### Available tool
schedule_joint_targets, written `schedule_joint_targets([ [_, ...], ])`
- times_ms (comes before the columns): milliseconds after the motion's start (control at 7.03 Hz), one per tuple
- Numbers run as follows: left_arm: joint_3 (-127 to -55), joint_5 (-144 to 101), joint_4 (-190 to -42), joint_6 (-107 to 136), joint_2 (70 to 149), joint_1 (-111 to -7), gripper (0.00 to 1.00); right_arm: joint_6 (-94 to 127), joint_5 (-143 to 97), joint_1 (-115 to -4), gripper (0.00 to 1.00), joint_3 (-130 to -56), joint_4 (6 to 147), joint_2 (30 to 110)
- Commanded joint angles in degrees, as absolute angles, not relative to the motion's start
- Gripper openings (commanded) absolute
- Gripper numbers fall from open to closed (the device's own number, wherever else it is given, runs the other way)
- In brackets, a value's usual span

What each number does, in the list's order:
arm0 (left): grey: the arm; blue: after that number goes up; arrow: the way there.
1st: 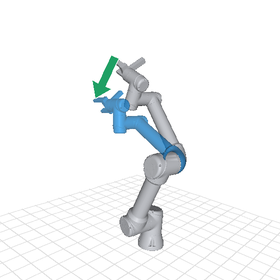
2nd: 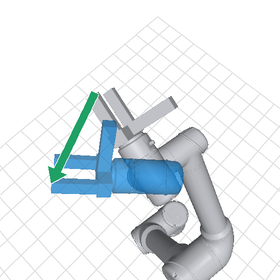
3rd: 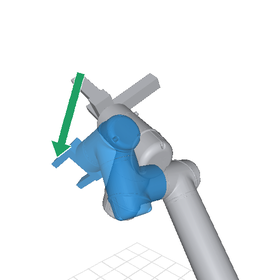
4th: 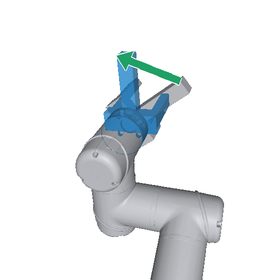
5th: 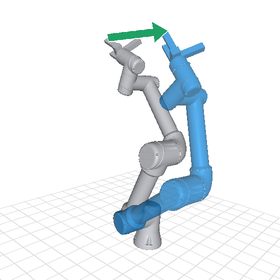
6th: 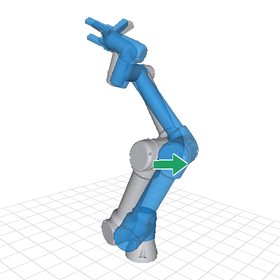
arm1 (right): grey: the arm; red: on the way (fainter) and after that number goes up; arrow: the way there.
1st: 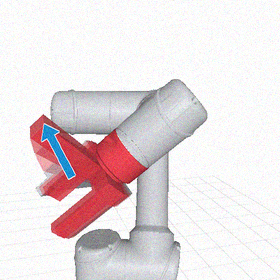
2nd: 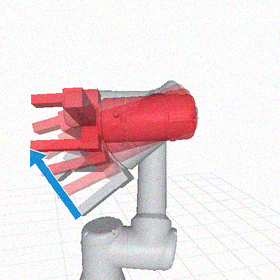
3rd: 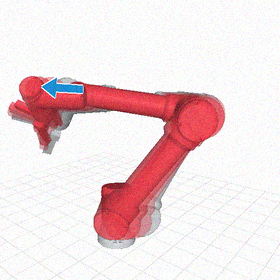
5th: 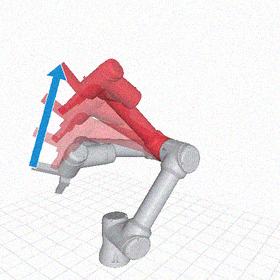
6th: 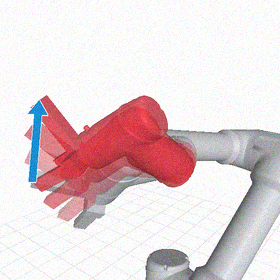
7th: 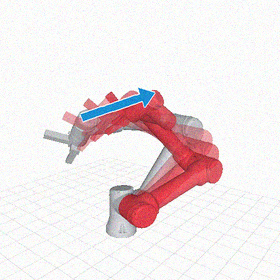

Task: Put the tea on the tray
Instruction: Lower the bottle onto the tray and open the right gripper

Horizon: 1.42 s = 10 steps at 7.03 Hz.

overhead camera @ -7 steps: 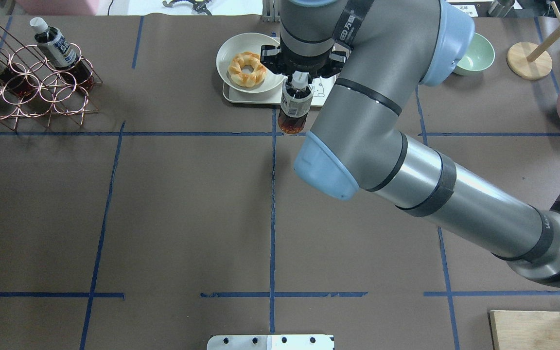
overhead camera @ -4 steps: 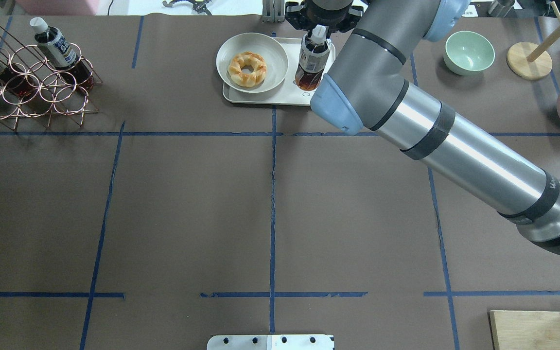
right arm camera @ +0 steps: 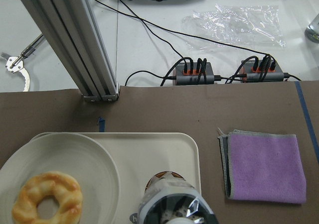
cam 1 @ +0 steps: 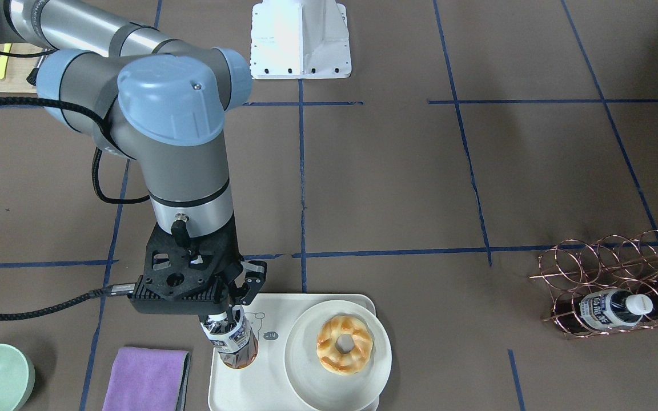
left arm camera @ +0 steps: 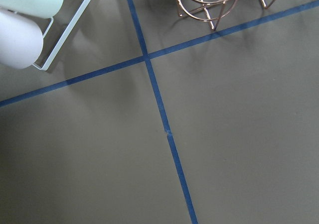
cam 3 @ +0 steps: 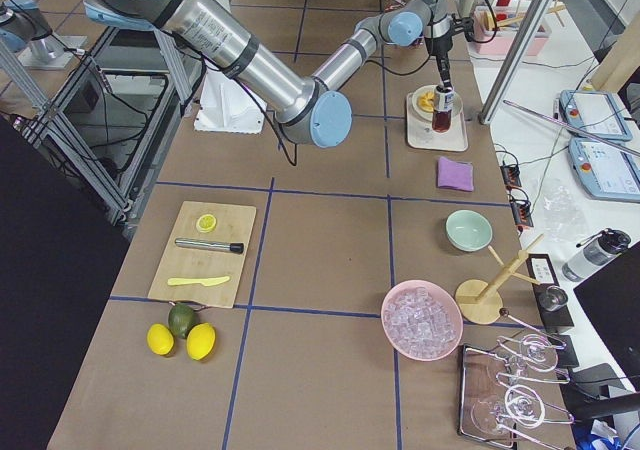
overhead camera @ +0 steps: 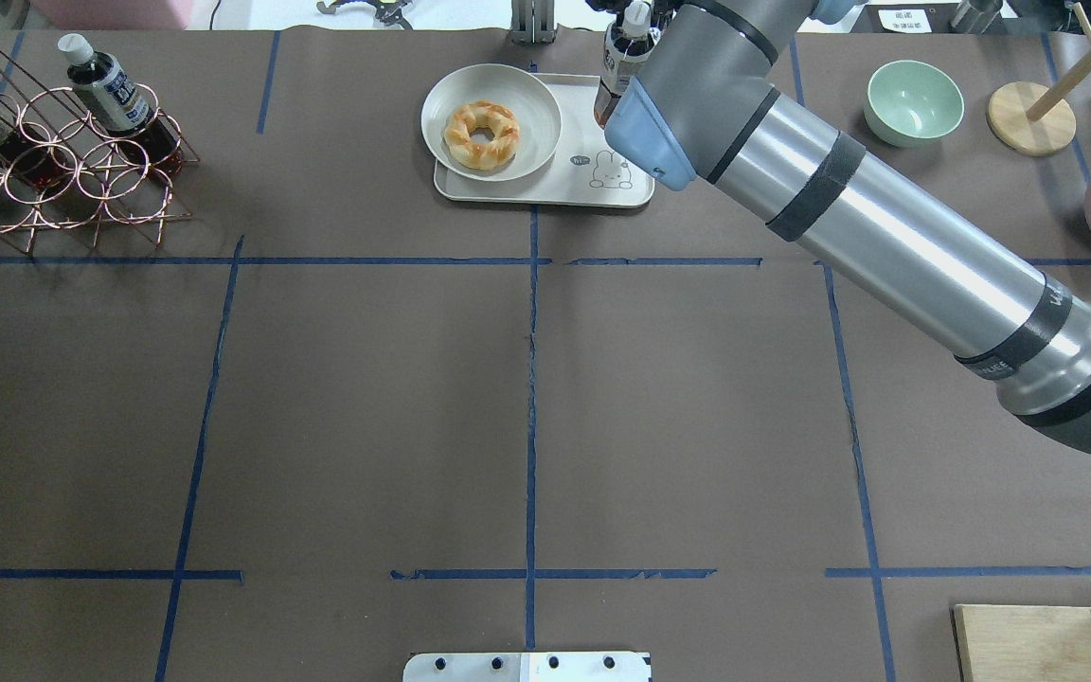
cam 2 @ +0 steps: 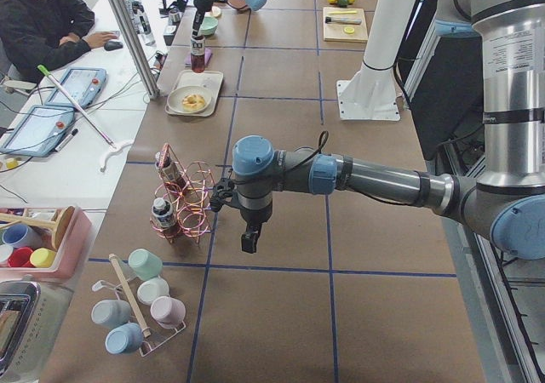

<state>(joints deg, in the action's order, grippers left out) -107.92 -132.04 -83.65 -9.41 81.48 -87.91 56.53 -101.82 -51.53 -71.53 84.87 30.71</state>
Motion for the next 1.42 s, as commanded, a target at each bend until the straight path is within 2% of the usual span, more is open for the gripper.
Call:
schedule_joint_targets([
  [0, -106.96, -133.24, -83.67, -9.4, 81.47, -88.42, 1.0, 56.34, -101.87, -51.59, 0.0, -66.3, 81.48, 28.67],
  [284, -106.96, -133.24, -83.67, -9.32, 81.56, -88.59, 1.0, 56.42, -102.3, -51.33, 0.0, -64.34, 80.68, 28.65],
  [1280, -106.96, -133.24, -83.67, -9.32, 82.0, -89.3, 1.0, 54.76, -107.4, -51.59, 0.02, -64.51, 81.21, 29.27],
])
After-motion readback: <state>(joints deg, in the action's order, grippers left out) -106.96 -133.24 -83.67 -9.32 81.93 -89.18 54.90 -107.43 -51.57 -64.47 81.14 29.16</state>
